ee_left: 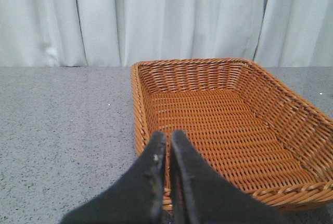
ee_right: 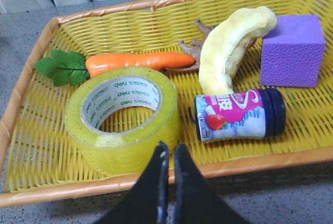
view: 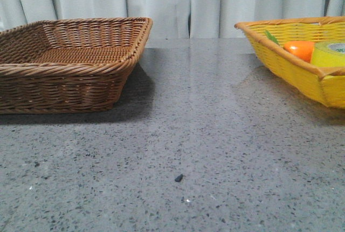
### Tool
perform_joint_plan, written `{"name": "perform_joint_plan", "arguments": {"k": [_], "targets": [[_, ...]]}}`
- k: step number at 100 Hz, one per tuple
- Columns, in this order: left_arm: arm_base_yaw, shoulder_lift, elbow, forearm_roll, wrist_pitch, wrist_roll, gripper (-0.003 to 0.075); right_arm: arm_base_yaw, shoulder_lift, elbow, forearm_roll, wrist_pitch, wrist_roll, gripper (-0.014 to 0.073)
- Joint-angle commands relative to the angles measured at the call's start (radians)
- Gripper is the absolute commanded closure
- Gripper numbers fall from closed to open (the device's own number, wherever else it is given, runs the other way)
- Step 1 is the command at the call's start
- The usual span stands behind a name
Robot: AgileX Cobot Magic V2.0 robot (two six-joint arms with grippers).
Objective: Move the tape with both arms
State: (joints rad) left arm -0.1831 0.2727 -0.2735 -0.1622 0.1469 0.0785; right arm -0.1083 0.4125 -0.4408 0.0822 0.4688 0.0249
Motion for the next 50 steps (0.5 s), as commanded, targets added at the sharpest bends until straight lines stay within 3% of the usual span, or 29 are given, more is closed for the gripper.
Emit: {"name": "perform_joint_plan", "arguments": {"k": [1, 20, 42, 50], "targets": [[0.002, 0.018, -0.036, -0.013, -0.082, -0.01, 0.0741, -0.003, 0.016, -0.038, 0.004, -0.084, -0.006, 0.0668], [0.002, 0.018, -0.038, -0.018, -0.105, -0.01, 0.0741, 0.001, 0.08, -0.12, 0.004, 0.03, -0.017, 0.0629], [0.002, 0.018, -0.038, -0.023, -0.1, -0.01, 0.0741, 0.078, 0.283, -0.311, 0.004, 0.165, -0.037, 0.0333], [0.002, 0.018, -0.038, -0.023, -0.1, -0.01, 0.0741, 0.109, 0.378, -0.384, 0.004, 0.227, -0.036, 0.027]]}}
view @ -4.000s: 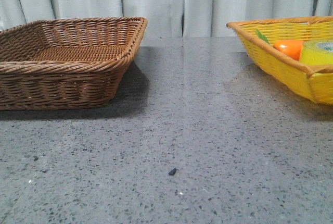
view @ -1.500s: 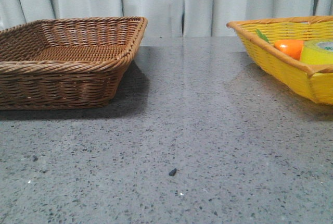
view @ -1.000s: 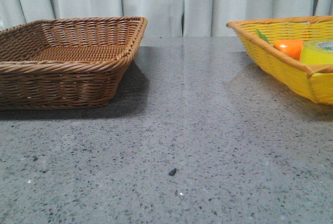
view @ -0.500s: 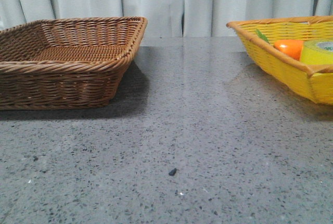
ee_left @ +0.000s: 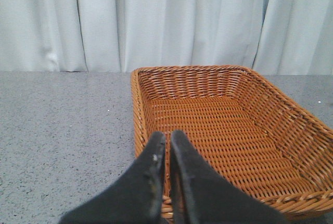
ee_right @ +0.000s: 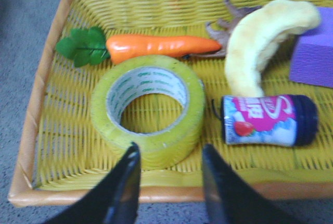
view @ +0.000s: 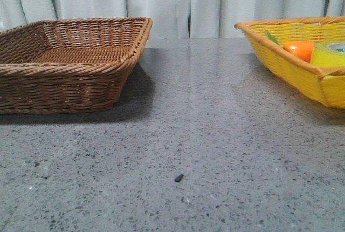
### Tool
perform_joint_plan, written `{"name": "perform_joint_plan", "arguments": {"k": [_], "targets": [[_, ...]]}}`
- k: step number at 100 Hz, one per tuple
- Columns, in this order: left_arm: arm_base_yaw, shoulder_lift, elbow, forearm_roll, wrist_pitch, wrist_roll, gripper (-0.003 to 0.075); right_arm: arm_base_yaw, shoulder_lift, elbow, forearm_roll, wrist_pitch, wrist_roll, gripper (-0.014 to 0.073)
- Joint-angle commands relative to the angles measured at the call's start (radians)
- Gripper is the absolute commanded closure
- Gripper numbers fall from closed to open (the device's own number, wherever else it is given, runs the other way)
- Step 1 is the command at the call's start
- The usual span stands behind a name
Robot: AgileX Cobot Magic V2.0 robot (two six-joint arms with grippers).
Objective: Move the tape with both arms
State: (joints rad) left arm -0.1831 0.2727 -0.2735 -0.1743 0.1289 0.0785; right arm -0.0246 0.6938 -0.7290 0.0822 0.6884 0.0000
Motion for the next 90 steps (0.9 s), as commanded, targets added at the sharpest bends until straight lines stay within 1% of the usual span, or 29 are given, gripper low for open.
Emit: {"name": "perform_joint_plan", "arguments": {"k": [1, 13, 25, 39, 61, 90], "targets": [[0.002, 0.018, -0.038, -0.011, -0.082, -0.01, 0.0741, 0.028, 0.115, -0.109, 0.004, 0.013, -0.012, 0.0267], [0.002, 0.018, -0.038, -0.011, -0.082, -0.01, 0.0741, 0.08, 0.26, -0.22, 0.011, 0.103, -0.012, 0.0259], [0.002, 0.018, -0.038, -0.011, -0.082, -0.01, 0.0741, 0.148, 0.39, -0.314, 0.011, 0.132, -0.012, 0.0262], [0.002, 0.018, -0.038, -0.011, -0.082, -0.01, 0.0741, 0.193, 0.54, -0.404, 0.011, 0.145, -0.012, 0.0262], [0.002, 0.018, -0.038, -0.013, -0.082, -0.01, 0.0741, 0.202, 0.727, -0.492, 0.007, 0.207, -0.012, 0.0262], [0.002, 0.018, -0.038, -0.013, -0.082, -0.01, 0.0741, 0.202, 0.836, -0.509, 0.005, 0.241, -0.012, 0.0263]]}}
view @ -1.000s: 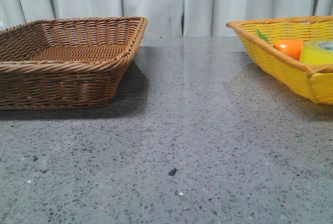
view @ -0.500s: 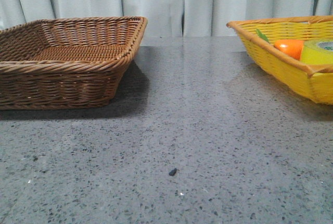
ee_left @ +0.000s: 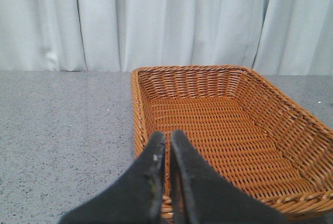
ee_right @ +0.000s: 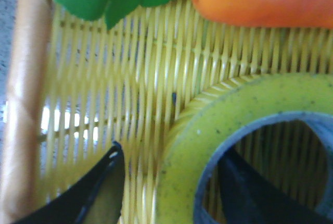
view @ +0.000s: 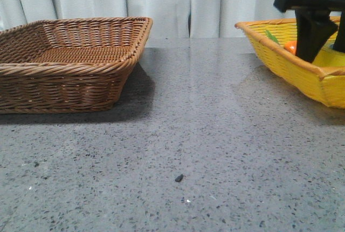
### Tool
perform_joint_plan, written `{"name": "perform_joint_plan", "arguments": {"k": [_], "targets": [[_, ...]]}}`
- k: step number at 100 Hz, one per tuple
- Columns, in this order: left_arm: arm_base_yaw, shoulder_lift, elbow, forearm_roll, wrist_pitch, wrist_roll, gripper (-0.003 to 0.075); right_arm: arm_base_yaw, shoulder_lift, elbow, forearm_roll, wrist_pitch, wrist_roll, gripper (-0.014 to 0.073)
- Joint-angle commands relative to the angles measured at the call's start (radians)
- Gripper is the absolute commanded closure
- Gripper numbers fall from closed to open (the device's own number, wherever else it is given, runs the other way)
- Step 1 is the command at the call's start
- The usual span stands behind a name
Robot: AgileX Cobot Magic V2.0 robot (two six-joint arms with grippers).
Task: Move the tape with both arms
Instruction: 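Reach the right gripper into the yellow basket and grasp the yellow tape roll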
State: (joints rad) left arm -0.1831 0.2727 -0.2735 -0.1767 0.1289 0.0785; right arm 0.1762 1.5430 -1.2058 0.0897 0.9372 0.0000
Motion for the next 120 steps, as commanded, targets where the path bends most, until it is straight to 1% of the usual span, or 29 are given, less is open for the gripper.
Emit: {"name": "perform_joint_plan", "arguments": {"k": [1, 17, 22, 25, 44, 51, 58, 74, 91, 100, 108, 120], "targets": [[0.002, 0.018, -0.038, -0.01, -0.082, -0.01, 0.0741, 0.001, -0.013, -0.032, -0.003, -0.005, -0.012, 0.0263], [0.002, 0.018, -0.038, -0.01, -0.082, -0.01, 0.0741, 0.001, 0.006, -0.032, -0.003, -0.001, -0.012, 0.0269], [0.002, 0.018, -0.038, -0.01, -0.082, -0.01, 0.0741, 0.001, 0.006, -0.032, -0.003, -0.001, -0.012, 0.0295], [0.002, 0.018, -0.038, -0.01, -0.082, -0.01, 0.0741, 0.001, 0.006, -0.032, -0.003, -0.001, -0.012, 0.0321], [0.002, 0.018, -0.038, -0.01, -0.082, -0.01, 0.0741, 0.001, 0.006, -0.032, -0.003, 0.009, -0.012, 0.0556], [0.002, 0.018, -0.038, -0.01, -0.082, -0.01, 0.0741, 0.001, 0.006, -0.032, -0.003, 0.01, -0.012, 0.062], [0.002, 0.018, -0.038, -0.01, -0.082, -0.01, 0.0741, 0.001, 0.006, -0.032, -0.003, 0.01, -0.012, 0.0662], [0.002, 0.018, -0.038, -0.01, -0.082, -0.01, 0.0741, 0.001, -0.032, -0.071, -0.004, 0.035, -0.012, 0.066], [0.002, 0.018, -0.038, -0.01, -0.082, -0.01, 0.0741, 0.022, -0.089, -0.198, -0.005, 0.159, -0.012, 0.066], [0.002, 0.018, -0.038, -0.01, -0.082, -0.01, 0.0741, 0.066, -0.108, -0.267, -0.005, 0.214, -0.014, 0.066], [0.002, 0.018, -0.038, -0.01, -0.082, -0.01, 0.0741, 0.13, -0.112, -0.325, -0.005, 0.251, -0.014, 0.066], [0.002, 0.018, -0.038, -0.01, -0.082, -0.01, 0.0741, 0.236, -0.107, -0.348, 0.008, 0.24, -0.014, 0.066]]}}
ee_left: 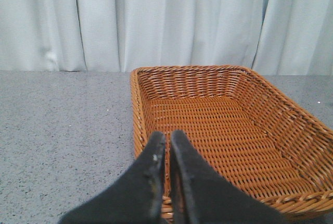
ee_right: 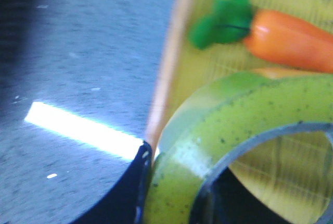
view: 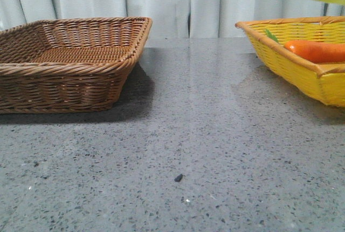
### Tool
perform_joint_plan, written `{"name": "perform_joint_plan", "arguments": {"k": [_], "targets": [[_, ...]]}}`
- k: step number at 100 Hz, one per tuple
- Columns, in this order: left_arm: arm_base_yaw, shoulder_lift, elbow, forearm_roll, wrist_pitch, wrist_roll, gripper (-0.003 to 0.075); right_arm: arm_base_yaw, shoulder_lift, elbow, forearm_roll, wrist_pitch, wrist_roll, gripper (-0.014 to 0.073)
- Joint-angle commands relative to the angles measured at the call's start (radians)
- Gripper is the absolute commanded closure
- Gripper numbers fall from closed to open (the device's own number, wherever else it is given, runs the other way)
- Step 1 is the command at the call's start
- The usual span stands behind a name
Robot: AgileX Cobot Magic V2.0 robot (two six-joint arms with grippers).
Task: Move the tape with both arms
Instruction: 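Reach the right gripper into the yellow basket and grasp the yellow tape roll, then lift the tape out and set it upright on the table between baskets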
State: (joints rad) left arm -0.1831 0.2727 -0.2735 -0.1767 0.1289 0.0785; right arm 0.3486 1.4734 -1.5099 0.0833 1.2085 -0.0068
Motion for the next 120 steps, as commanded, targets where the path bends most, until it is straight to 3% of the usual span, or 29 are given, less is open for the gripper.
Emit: {"name": "perform_joint_plan", "arguments": {"k": [1, 23, 47, 73, 93, 107, 120], "targets": [[0.002, 0.018, -0.038, -0.01, -0.082, -0.01, 0.0741, 0.07, -0.037, -0.044, 0.016, -0.034, -0.008, 0.066], [0.002, 0.018, -0.038, -0.01, -0.082, -0.01, 0.0741, 0.206, 0.033, -0.044, 0.064, -0.087, -0.008, 0.066], [0.002, 0.018, -0.038, -0.01, -0.082, -0.01, 0.0741, 0.257, 0.133, -0.044, 0.066, -0.116, -0.008, 0.0652], [0.002, 0.018, -0.038, -0.01, -0.082, -0.01, 0.0741, 0.258, 0.217, -0.044, 0.073, -0.128, -0.008, 0.0459], [0.002, 0.018, -0.038, -0.01, -0.081, -0.01, 0.0741, 0.258, 0.22, -0.044, 0.073, -0.153, -0.008, 0.0424], [0.002, 0.018, -0.038, -0.01, -0.065, -0.01, 0.0736, 0.258, 0.218, -0.044, 0.073, -0.151, -0.008, 0.0298], [0.002, 0.018, -0.04, -0.015, -0.048, -0.01, 0.0639, 0.258, 0.216, -0.046, 0.073, -0.146, -0.008, 0.0231]]}}
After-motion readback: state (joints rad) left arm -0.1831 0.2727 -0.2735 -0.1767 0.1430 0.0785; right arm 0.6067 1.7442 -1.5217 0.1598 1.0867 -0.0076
